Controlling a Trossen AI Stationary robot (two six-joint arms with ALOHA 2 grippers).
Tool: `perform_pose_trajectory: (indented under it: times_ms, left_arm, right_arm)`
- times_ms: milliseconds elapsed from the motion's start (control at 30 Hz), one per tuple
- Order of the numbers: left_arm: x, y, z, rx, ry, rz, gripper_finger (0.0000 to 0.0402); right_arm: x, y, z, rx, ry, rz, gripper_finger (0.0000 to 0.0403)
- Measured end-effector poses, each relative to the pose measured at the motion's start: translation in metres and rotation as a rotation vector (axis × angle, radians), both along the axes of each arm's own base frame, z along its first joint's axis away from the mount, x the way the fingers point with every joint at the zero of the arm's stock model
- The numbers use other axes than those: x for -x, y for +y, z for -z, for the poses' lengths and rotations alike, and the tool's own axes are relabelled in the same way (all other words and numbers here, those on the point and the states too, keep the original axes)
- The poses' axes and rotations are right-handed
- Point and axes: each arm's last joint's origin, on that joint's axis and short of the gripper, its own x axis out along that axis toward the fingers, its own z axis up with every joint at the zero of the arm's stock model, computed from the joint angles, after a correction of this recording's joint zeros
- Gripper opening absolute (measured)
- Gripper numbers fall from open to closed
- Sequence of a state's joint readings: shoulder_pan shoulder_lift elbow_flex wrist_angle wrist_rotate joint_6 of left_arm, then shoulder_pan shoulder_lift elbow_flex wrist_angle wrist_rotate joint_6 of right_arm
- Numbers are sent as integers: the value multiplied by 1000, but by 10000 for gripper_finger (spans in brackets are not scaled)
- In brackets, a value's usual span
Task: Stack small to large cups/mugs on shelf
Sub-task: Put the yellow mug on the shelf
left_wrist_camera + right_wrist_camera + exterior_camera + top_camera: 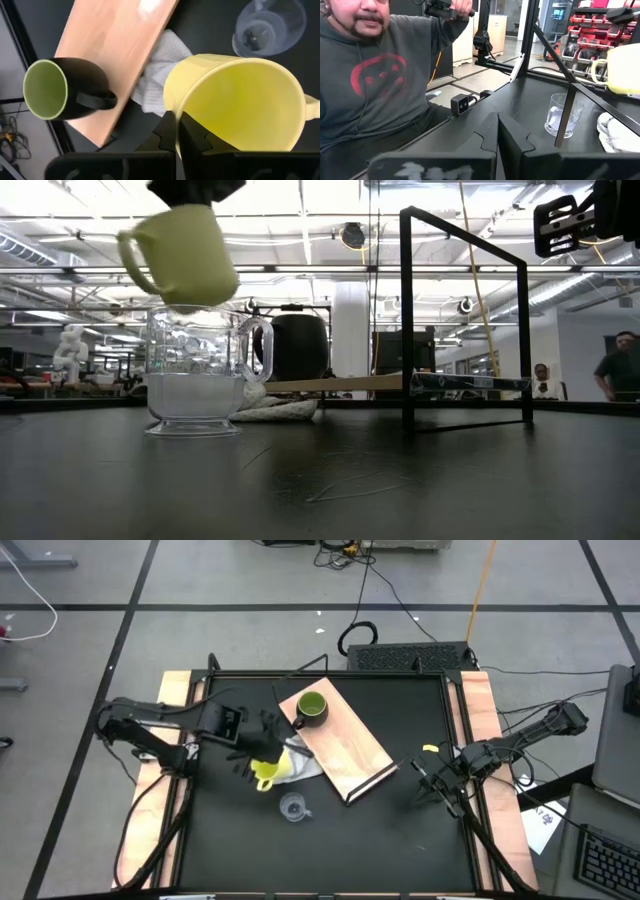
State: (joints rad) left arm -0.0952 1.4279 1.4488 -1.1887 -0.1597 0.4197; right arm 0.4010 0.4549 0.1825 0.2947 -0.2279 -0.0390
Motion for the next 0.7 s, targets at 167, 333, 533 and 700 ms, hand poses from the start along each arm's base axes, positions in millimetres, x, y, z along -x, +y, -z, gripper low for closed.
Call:
perform_pose_trajectory:
  times_ms: [167,333,533,700]
  left_arm:
    - [-19,14,6,-40,-15,40,3]
    - [-36,25,14,-80,-36,102,3]
    - [-53,35,18,-141,-105,173,3]
    - [-63,45,16,-166,-188,200,3]
  right_arm:
    - [0,0,0,17,-12,-1,0]
    - [0,0,0,43,-32,-3,0]
    - [0,0,0,44,-32,-3,0]
    - [0,0,0,45,-32,-3,0]
